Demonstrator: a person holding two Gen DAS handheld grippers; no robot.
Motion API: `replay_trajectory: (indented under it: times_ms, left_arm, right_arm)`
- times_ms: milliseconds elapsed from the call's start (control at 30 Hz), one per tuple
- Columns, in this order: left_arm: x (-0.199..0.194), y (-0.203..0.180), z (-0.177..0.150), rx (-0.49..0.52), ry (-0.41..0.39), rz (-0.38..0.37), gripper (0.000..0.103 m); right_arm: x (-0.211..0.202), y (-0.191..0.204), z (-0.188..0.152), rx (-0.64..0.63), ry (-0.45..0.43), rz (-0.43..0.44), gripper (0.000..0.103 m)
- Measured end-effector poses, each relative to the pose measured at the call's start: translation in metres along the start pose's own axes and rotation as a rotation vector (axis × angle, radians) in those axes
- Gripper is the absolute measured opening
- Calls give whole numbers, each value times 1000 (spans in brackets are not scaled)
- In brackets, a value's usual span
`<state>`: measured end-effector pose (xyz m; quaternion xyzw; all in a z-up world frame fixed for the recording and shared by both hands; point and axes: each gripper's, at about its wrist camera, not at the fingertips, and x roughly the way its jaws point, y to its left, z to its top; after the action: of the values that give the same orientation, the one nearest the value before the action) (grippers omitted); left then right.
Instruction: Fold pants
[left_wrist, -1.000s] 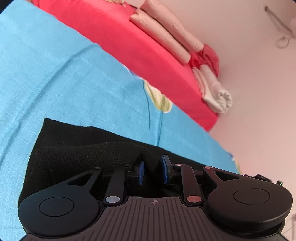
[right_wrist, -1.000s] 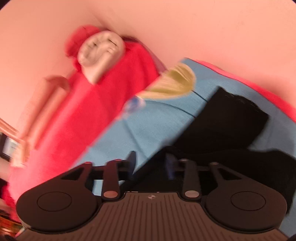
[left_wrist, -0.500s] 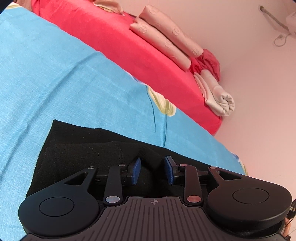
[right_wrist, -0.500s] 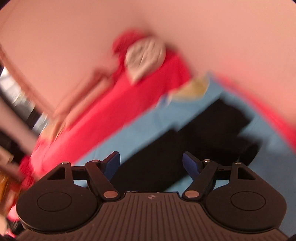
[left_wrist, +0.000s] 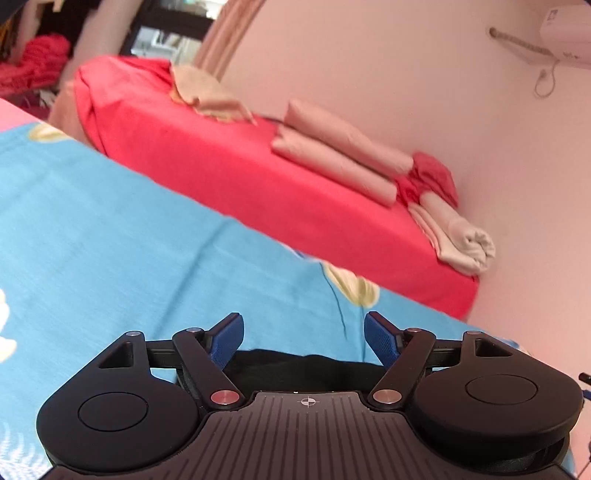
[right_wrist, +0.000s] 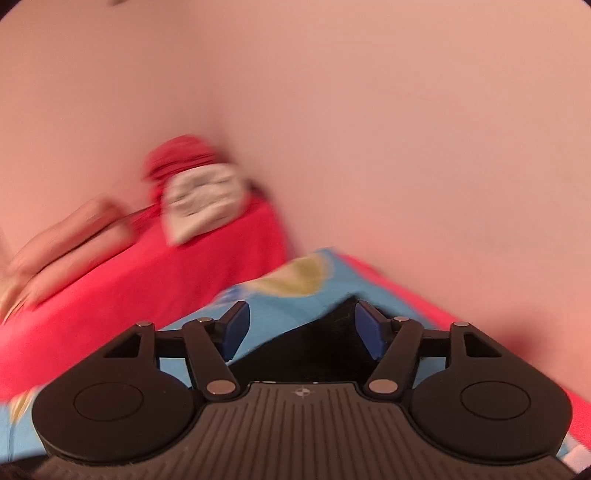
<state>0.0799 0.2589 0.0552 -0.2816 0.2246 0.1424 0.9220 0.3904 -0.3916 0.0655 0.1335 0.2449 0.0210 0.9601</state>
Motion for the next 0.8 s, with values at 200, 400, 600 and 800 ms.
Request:
replay_trajectory:
  times_ms: [200, 400, 600, 800]
  left_arm:
    - [-24, 9, -34, 48, -16, -12, 103]
    - [-15, 24, -60, 83, 51, 12, 103]
    - [-34, 30, -52, 179, 42, -61, 103]
    - [-55, 62, -36, 85, -9, -114, 103]
  right_arm:
    - [-9, 114, -23, -151, 223, 387, 77]
    - [-37, 255, -89, -404, 401, 760, 76]
    - [-81, 401, -168, -954, 316, 973, 78]
    - [-84, 477, -238, -1312, 288, 1032, 81]
